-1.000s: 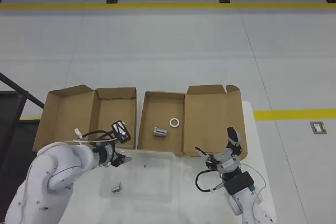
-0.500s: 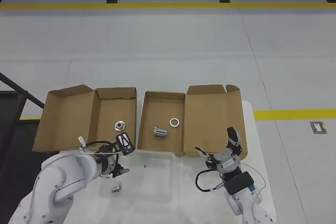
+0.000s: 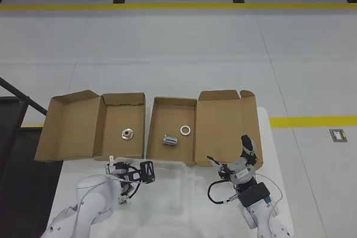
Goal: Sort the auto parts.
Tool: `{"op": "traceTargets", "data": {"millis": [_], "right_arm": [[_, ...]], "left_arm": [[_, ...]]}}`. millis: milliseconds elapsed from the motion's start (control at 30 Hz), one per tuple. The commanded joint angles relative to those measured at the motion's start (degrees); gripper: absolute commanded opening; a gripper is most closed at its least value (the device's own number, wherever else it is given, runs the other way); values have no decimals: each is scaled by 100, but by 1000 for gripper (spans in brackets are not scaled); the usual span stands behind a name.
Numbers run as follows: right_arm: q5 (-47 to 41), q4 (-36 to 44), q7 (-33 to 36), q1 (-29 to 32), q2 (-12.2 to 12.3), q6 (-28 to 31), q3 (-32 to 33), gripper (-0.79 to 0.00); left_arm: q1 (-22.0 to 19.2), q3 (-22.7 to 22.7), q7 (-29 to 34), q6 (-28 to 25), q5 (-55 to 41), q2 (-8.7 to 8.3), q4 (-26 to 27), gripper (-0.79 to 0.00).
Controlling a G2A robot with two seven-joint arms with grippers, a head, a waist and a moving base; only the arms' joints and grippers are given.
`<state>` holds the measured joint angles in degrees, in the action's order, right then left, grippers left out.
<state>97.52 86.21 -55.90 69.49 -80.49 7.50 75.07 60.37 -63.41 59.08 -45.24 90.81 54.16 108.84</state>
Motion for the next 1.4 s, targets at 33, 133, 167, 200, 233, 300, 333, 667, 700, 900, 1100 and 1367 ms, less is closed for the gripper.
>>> {"op": "traceTargets", "data": {"millis": [33, 133, 167, 200, 233, 300, 333, 667, 700, 900, 1100, 1367], "right_arm": [[0, 0, 0, 0, 0, 0, 0, 0], [0, 0, 0, 0, 0, 0, 0, 0], [0, 0, 0, 0, 0, 0, 0, 0], [0, 0, 0, 0, 0, 0, 0, 0], [0, 0, 0, 0, 0, 0, 0, 0], [0, 0, 0, 0, 0, 0, 0, 0], [0, 0, 0, 0, 0, 0, 0, 0], [0, 0, 0, 0, 0, 0, 0, 0], [0, 0, 0, 0, 0, 0, 0, 0], [0, 0, 0, 0, 0, 0, 0, 0], [0, 0, 0, 0, 0, 0, 0, 0], [0, 0, 0, 0, 0, 0, 0, 0]], "left_arm": [[-87, 186, -241, -237, 166, -60, -200, -188], [-218, 305, -499, -496, 100, -126, -421, -197], [-275, 363, -615, -612, 115, -157, -502, -188], [-324, 418, -739, -736, 67, -188, -610, -175], [-399, 471, -867, -864, 33, -223, -694, -157], [-551, 600, -1049, -1047, 56, -294, -868, -77], [-614, 662, -1104, -1102, -32, -321, -953, -31], [-981, 994, -1087, -1085, -375, -434, -1193, 0], [-981, 994, -1087, -1085, -375, -434, -1193, 0], [-945, 993, -1103, -977, -312, -433, -1209, 0], [-1021, 1081, -1280, -1276, -570, -469, -1313, 0], [-1456, 1785, -1279, -1276, -1041, -812, -1355, 0]]}}
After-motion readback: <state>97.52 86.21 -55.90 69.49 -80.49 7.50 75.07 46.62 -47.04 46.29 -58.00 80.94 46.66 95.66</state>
